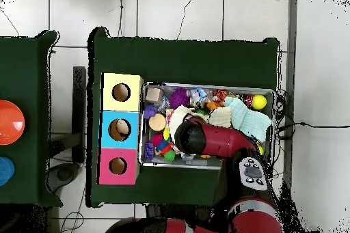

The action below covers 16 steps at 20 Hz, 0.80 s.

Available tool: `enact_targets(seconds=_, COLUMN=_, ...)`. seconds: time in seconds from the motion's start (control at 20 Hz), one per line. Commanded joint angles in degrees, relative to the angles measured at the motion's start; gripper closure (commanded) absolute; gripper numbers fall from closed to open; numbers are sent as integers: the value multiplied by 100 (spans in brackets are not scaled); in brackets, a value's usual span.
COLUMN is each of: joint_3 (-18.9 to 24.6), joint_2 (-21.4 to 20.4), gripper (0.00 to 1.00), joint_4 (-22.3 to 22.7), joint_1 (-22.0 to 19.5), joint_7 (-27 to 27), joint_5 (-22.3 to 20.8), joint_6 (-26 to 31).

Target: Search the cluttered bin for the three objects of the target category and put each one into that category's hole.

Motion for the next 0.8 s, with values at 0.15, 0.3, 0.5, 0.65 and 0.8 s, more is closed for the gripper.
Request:
enact_targets(seconds=0.15, joint_3=292, joint_2=244, gripper=100, joint_4=338, joint_1=27, joint_7=366, joint_5=-13, joint_6=579)
enact_targets(seconds=0.3, joint_3=304, joint_2=248, gripper=100, joint_4=300, joint_1=22, joint_7=321, joint_5=-20, joint_6=637)
enact_targets(seconds=0.5, joint_3=441, joint_2=270, gripper=100, joint_4=194, joint_1=-110, joint_7=91, joint_5=-61, joint_6=809)
enact_targets(seconds=0.65, joint_3=399, joint_2=189, gripper=100, joint_4=223, joint_1=-95, joint_7=104, joint_5=-47, joint_6=872)
enact_targets(seconds=0.8, joint_3=377, joint_2=-52, gripper=100, joint_4=263, joint_1=-157, joint_7=-30, joint_5=-56, joint_6=1130)
